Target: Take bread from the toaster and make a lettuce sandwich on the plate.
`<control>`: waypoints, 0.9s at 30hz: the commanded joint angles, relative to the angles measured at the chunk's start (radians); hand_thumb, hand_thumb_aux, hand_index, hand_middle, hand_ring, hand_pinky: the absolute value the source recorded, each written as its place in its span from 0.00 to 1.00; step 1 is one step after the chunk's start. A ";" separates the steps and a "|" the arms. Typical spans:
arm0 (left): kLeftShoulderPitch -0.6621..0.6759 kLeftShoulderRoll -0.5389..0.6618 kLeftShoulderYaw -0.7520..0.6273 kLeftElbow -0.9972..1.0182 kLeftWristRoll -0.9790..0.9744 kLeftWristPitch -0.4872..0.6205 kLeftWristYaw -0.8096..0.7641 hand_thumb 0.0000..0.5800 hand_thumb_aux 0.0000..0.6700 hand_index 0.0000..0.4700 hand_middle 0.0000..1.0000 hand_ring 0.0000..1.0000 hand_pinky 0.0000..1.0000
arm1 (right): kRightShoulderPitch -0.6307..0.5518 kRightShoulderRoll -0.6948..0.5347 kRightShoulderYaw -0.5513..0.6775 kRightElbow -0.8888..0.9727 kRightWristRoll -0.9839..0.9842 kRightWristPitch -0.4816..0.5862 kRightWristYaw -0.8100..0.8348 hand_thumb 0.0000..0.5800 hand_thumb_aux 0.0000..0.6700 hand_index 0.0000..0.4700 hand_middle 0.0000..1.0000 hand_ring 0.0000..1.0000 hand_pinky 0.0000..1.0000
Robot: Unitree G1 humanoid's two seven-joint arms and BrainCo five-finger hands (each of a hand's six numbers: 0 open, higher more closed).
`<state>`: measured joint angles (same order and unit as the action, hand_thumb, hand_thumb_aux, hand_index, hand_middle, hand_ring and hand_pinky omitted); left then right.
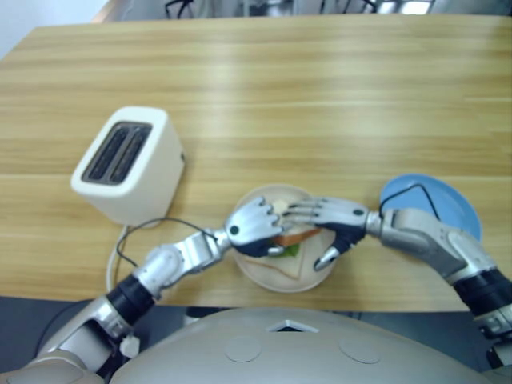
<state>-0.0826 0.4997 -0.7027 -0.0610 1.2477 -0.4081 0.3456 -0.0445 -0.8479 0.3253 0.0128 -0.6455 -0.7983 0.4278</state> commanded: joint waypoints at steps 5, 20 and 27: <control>0.003 0.000 0.055 -0.018 -0.103 -0.010 -0.080 0.81 0.57 0.56 0.00 0.00 0.00 | -0.057 0.002 0.159 0.129 -0.190 -0.013 0.080 0.00 0.00 0.00 0.00 0.00 0.00; 0.063 0.057 0.352 -0.469 -0.788 0.095 -0.584 0.00 0.00 0.00 0.00 0.00 0.00 | -0.073 0.068 0.246 0.202 -0.274 -0.030 0.008 0.00 0.00 0.00 0.00 0.00 0.00; 0.047 0.133 0.601 -0.379 -0.848 0.083 -0.595 0.00 0.00 0.00 0.00 0.00 0.00 | -0.069 0.052 0.117 0.067 -0.200 -0.054 -0.116 0.00 0.00 0.00 0.00 0.00 0.00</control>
<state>-0.0401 0.6064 -0.1637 -0.4829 0.4175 -0.3218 -0.2400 -0.1452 -0.7745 0.4210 0.0857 -0.8095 -0.8330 0.3110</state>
